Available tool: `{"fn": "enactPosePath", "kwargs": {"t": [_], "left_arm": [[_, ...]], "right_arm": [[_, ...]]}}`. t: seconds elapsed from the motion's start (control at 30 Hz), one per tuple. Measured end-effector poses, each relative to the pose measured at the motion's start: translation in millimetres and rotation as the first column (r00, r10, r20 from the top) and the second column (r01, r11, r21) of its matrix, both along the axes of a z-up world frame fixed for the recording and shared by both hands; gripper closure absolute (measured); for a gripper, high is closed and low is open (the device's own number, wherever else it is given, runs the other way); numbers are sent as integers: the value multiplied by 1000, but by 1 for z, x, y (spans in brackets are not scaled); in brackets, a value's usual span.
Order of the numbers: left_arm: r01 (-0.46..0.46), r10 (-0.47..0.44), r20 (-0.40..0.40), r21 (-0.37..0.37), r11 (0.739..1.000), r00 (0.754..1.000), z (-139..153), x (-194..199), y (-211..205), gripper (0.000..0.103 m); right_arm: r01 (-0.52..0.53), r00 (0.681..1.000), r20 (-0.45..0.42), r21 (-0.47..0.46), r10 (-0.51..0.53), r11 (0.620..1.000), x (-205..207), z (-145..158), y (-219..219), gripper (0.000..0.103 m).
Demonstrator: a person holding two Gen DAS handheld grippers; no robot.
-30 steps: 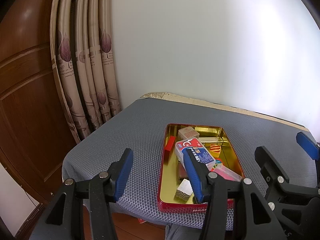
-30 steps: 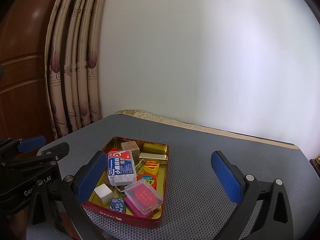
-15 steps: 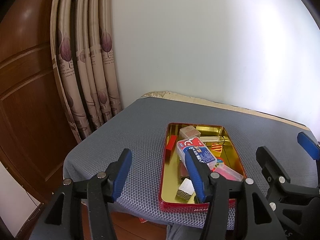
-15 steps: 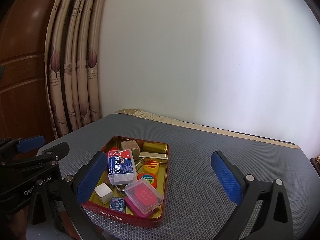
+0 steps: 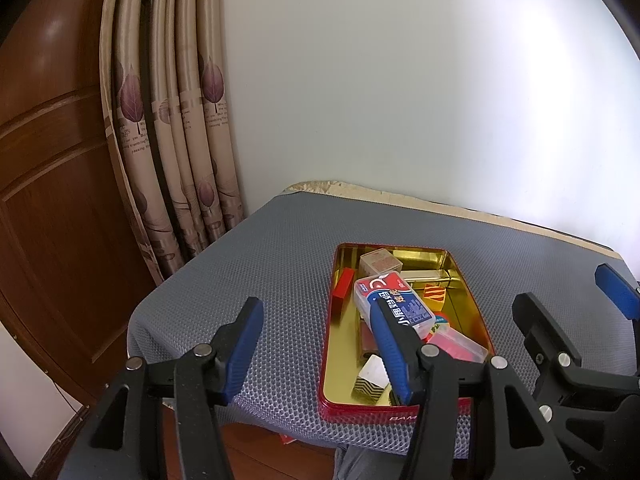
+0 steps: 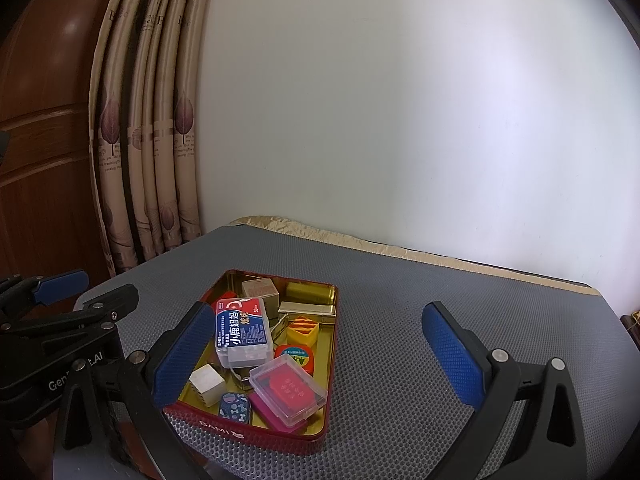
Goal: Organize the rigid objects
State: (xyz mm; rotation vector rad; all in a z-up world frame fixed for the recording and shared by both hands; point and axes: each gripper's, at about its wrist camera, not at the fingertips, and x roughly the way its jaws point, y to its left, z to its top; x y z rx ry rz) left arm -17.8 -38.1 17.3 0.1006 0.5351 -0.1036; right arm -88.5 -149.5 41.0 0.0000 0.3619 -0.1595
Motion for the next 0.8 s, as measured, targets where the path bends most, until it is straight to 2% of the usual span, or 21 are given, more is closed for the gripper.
{"fn": "enactPosePath", "kwargs": {"t": [0.2,0.33,0.47,0.57,0.8], "left_arm": [[0,0,1,5,1000,1000,0,0,0,46],[-16,16,-1,7,1000,1000,-1,3,2,33],[-14,13,-39,-28,1000,999,-5,10,7,22],[-13,12,-35,-41,999,999,-7,11,9,21],[-11,12,-19,13,1000,1000,-10,10,2,21]], "right_arm": [[0,1000,-1,1,0,1000,-1,0,0,0],[1,1000,-1,4,-1,1000,0,-1,-1,0],[3,1000,-3,8,-3,1000,2,-3,-3,0],[-1,1000,-6,10,1,1000,2,-3,-3,0],[4,1000,-4,15,-4,1000,3,-3,-3,0]]}}
